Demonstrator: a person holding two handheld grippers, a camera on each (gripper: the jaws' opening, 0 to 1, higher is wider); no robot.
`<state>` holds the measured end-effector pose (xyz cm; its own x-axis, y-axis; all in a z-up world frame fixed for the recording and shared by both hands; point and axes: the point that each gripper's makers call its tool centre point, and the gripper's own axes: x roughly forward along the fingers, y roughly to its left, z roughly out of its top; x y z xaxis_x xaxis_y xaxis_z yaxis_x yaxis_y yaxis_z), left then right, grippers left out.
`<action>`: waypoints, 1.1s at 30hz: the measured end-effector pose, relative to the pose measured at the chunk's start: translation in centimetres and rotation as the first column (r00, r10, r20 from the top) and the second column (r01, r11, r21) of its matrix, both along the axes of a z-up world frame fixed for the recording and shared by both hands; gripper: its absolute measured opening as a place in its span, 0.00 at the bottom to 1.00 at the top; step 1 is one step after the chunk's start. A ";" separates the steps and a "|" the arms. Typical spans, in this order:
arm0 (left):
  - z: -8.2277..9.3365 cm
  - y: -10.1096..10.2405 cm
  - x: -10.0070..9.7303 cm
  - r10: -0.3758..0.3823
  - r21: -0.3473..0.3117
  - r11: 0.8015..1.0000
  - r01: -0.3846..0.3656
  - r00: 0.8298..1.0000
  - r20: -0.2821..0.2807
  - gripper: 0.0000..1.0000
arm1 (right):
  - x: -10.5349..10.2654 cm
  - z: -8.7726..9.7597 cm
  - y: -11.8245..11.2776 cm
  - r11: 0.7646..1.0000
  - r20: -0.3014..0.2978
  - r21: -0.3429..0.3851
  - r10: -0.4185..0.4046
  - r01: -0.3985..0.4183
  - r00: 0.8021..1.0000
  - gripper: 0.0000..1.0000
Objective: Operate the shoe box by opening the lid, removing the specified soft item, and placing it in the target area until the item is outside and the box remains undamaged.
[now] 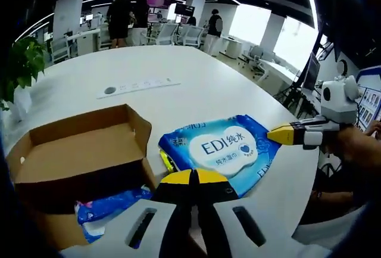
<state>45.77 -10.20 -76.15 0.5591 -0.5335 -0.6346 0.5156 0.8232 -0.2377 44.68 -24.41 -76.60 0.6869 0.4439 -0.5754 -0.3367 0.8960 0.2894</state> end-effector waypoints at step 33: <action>-3.9 -1.2 1.2 -0.203 0.292 0.940 0.177 0.977 0.059 0.00 | 1.9 -4.5 -1.0 0.999 -0.038 -0.044 -0.017 0.015 0.999 0.00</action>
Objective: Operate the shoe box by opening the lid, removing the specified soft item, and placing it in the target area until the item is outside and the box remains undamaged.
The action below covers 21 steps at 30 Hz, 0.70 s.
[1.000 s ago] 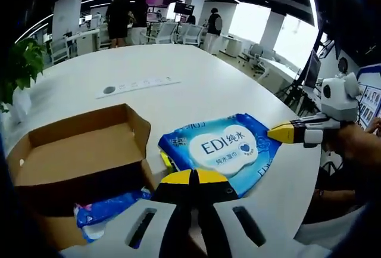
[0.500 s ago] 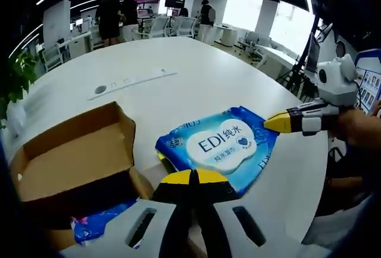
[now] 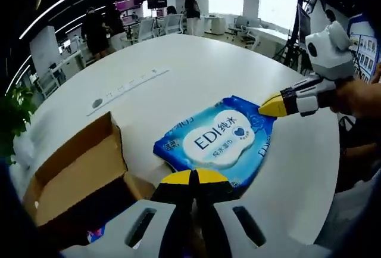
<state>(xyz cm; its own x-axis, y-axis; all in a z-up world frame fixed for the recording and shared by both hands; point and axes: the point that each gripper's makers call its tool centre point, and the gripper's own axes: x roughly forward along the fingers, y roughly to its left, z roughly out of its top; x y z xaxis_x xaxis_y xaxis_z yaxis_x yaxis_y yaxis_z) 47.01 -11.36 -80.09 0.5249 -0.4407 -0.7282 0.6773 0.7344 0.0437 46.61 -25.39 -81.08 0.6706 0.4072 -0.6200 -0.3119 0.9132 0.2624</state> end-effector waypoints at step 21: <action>-0.8 -0.1 -0.6 -0.122 0.133 0.984 0.115 0.991 0.046 0.00 | -0.4 -1.3 -0.4 0.999 0.011 -0.039 -0.025 0.025 1.000 0.00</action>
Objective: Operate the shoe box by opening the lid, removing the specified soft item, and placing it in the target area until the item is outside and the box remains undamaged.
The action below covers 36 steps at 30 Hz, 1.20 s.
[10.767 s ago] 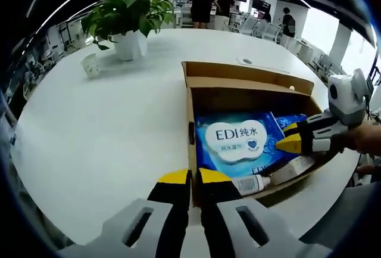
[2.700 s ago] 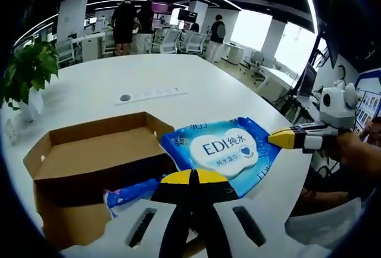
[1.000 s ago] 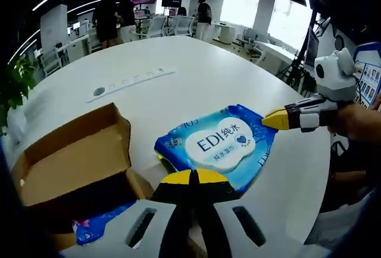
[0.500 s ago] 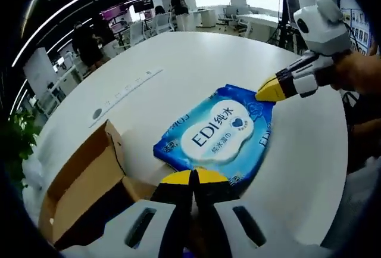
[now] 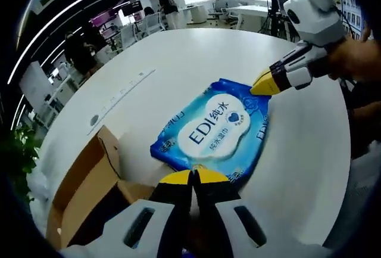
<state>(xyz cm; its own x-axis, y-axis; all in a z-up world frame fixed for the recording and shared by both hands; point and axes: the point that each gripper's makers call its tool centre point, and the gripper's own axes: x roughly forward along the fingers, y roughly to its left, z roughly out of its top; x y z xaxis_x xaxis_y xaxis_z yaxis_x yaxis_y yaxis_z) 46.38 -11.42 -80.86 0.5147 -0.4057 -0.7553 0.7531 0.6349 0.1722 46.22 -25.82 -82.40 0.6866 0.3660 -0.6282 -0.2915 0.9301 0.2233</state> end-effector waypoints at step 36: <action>4.6 2.0 -0.9 0.098 -0.192 0.976 -0.108 0.993 -0.061 0.18 | -2.2 3.9 1.7 0.978 0.090 -0.114 0.183 -0.172 0.979 0.25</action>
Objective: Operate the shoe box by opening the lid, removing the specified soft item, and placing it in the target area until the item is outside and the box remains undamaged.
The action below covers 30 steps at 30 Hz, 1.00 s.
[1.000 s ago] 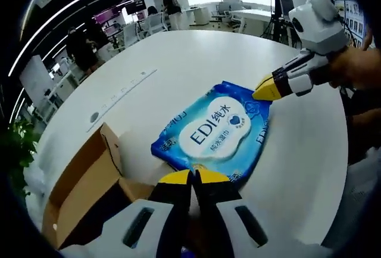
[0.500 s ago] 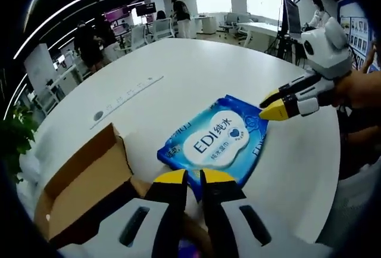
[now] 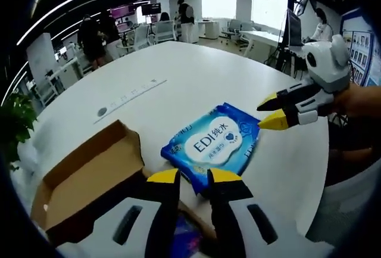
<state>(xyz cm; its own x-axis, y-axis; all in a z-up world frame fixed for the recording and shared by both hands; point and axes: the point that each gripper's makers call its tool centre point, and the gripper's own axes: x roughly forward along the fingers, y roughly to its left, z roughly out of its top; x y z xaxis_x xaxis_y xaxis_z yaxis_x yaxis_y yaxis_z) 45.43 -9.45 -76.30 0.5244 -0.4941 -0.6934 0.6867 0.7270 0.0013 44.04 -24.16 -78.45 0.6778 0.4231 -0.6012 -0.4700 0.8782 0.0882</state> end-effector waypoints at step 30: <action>1.4 11.6 -1.5 0.212 -0.025 0.977 -0.212 0.977 -0.005 0.27 | -1.2 5.0 7.9 0.895 0.105 -0.249 0.405 -0.371 0.908 0.30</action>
